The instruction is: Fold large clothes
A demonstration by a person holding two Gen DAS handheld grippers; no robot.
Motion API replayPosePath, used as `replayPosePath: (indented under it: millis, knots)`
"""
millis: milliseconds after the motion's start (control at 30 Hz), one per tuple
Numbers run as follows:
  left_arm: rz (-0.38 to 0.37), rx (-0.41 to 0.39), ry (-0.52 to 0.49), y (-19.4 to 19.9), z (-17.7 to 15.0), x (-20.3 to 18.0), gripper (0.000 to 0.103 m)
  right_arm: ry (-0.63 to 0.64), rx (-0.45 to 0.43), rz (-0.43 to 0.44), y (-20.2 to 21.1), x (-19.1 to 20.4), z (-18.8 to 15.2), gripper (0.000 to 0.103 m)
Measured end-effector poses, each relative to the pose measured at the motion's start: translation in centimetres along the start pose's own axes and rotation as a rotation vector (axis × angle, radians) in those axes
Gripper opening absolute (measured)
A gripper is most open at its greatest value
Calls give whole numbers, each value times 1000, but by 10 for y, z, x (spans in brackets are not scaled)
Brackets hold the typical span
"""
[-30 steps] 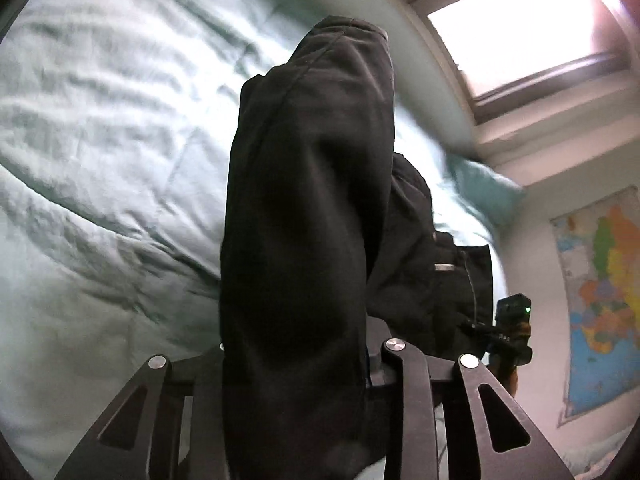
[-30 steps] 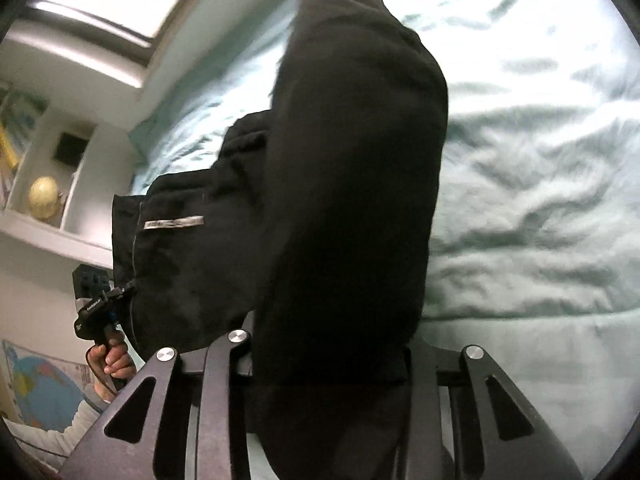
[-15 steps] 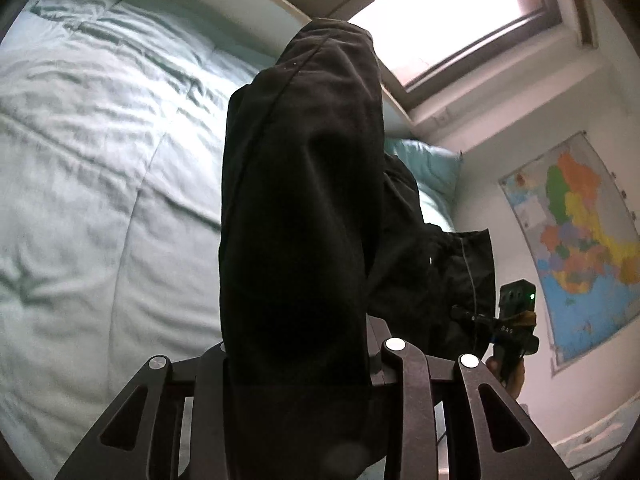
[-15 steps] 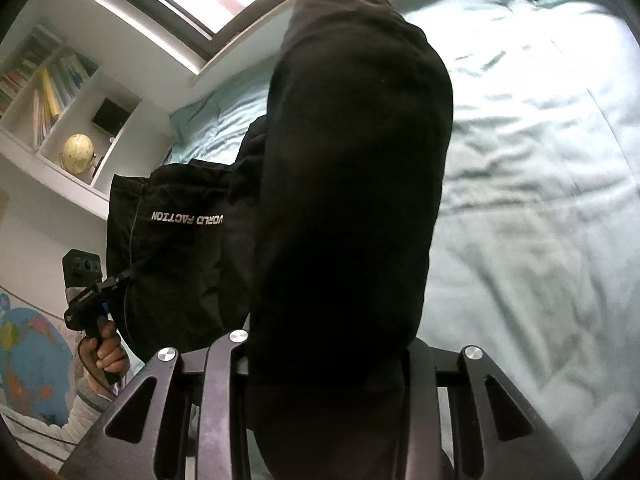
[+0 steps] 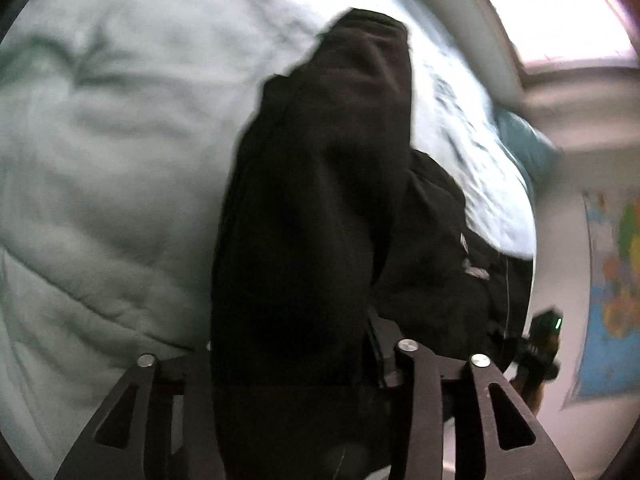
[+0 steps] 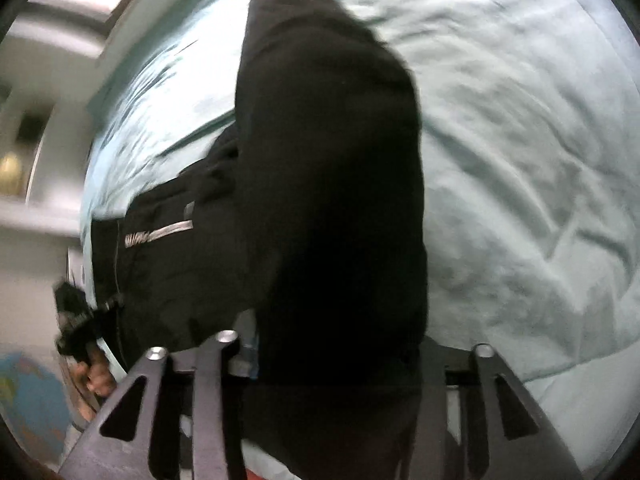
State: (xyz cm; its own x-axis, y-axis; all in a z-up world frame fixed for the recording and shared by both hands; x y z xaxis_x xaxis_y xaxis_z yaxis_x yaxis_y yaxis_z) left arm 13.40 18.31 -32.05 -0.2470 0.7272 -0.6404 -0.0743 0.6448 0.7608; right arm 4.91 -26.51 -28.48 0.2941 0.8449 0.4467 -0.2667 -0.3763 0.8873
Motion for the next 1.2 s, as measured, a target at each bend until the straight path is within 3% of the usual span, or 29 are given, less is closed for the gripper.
replayPosePath:
  millis: [67,167,200,233,333,433,533,667,800,900,1000,1133,1200]
  knots:
    - [-50,36,68,-4,4,16,51,-61,-6,-17,1,-19,0,61]
    - [-89,81,134,3,6,25,52,-153,-13,27,7,-41,-8,64]
    - [-63,61,111,11,7,24,52,-195,-23,41,15,-49,-13,66]
    - [12,5,56,27,9,23,52,-216,-35,21,21,-57,-15,70]
    - [117,-97,-30,66,17,18,51,-282,-66,13,45,-78,-29,70]
    - [157,-164,-114,98,24,-8,50,-180,-108,-103,75,-59,-37,70]
    - [106,-171,-200,109,10,-36,50,-2,-138,-175,87,-2,-38,70]
    - [161,-102,-287,64,-20,-64,50,177,-104,-221,56,56,-45,72]
    - [356,-33,-334,4,-43,-41,50,209,9,-317,-11,62,-57,72]
    - [390,-31,-331,-12,-40,-32,51,213,62,-401,-44,51,-63,73]
    - [405,-23,-328,-6,-36,-40,51,184,81,-410,-45,51,-61,74]
    - [482,-102,-411,19,-32,-63,51,167,98,-406,-25,60,-59,74]
    - [475,-140,-439,35,-35,-78,51,196,69,-402,-4,73,-59,74]
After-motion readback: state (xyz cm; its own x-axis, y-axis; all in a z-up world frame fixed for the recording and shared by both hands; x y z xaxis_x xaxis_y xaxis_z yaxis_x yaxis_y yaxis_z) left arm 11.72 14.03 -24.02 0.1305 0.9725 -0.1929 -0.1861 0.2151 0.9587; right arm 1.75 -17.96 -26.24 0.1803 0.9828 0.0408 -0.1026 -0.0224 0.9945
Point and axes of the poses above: each gripper's, at about its wrist camera, not at the fingertips, and y roughly against the way its jaws point, x to its left, z to its top, the point moved 8 cm from there along -y, roughly the way its jaws point, and after that the axes turned 7 degrees about y, right-handed, at the moved point
